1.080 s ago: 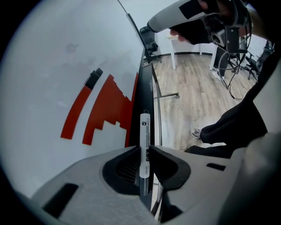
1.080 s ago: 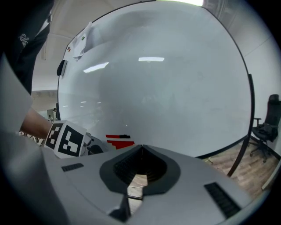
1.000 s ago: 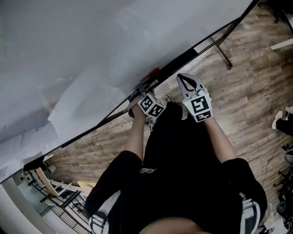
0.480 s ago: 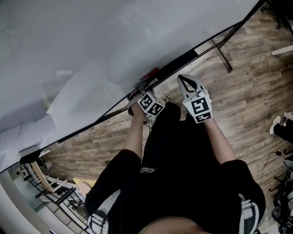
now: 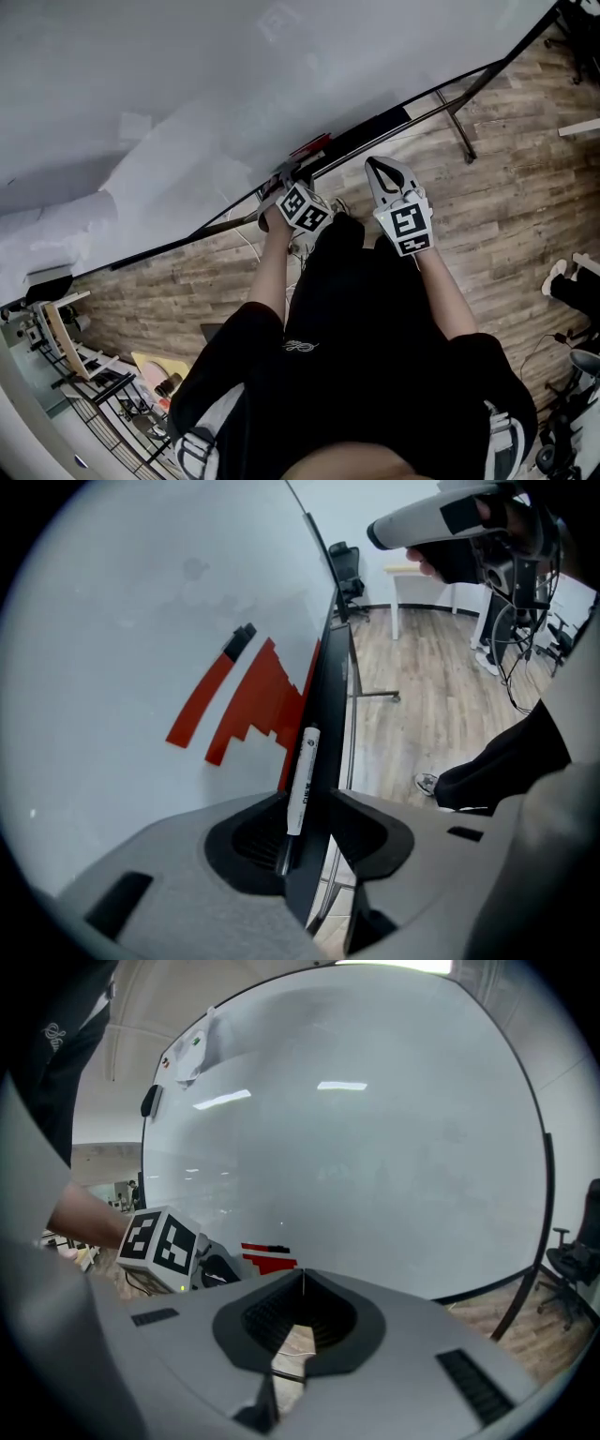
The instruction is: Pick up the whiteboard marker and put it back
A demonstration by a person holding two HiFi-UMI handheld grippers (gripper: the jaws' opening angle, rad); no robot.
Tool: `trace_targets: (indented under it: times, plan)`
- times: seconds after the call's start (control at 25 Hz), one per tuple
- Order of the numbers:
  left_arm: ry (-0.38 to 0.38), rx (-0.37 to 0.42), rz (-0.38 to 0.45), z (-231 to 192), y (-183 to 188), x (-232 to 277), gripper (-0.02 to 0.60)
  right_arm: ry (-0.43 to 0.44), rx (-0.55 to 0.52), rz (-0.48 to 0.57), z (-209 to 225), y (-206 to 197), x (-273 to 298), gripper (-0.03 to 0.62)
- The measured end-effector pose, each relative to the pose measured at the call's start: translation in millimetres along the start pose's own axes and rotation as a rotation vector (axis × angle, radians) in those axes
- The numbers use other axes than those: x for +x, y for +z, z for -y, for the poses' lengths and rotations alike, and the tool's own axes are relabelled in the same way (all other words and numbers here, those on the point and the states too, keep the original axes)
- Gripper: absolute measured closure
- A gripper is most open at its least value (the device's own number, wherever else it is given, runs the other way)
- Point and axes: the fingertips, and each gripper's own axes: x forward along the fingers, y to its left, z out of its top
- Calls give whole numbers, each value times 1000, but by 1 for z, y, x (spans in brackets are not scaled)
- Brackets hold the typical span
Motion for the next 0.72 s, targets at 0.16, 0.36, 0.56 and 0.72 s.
trace_targets:
  times: [0.16,0.36,0.56,0.72]
  plan:
    - [51,-93,36,-6,-3,-17,464,35,-20,8,-9,4,-3,591]
    - [125,-251,104,-10,-9,-48,465,118,-44,14,-30,8,-2,591]
    - [216,-536,245,-4,-21,-88,468,234,-130,23,-65,4,3,591]
    - [244,-907,399,11,-42,-123,556,327,-192,43,-99,-4,5,591]
